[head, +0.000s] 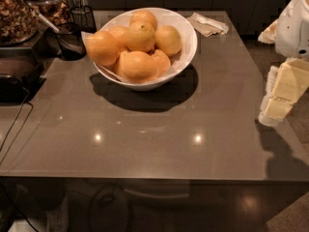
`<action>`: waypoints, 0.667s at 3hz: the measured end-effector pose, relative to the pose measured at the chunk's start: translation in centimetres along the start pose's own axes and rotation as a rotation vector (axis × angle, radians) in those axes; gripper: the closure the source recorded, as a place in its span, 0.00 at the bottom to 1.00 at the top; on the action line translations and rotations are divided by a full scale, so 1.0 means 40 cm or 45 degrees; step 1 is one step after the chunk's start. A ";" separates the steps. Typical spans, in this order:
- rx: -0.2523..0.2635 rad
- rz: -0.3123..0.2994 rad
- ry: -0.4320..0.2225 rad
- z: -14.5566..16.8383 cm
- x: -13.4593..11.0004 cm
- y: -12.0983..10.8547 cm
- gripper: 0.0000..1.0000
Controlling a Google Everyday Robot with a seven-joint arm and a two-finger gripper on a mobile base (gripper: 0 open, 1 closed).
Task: Pick orange from white bowl
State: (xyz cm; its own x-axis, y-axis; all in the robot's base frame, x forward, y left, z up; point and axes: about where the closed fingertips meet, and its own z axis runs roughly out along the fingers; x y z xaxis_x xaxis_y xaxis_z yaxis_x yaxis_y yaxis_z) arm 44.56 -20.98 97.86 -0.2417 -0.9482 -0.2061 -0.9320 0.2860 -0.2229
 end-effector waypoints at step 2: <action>-0.019 -0.056 0.022 0.016 -0.161 -0.108 0.00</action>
Offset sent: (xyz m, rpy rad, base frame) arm 0.0669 0.0612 0.0210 -0.1169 0.1284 0.0656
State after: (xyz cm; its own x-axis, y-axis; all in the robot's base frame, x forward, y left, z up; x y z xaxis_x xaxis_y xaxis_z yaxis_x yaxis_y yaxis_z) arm 50.30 -16.02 99.53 -0.2049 -0.9621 -0.1799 -0.9457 0.2420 -0.2171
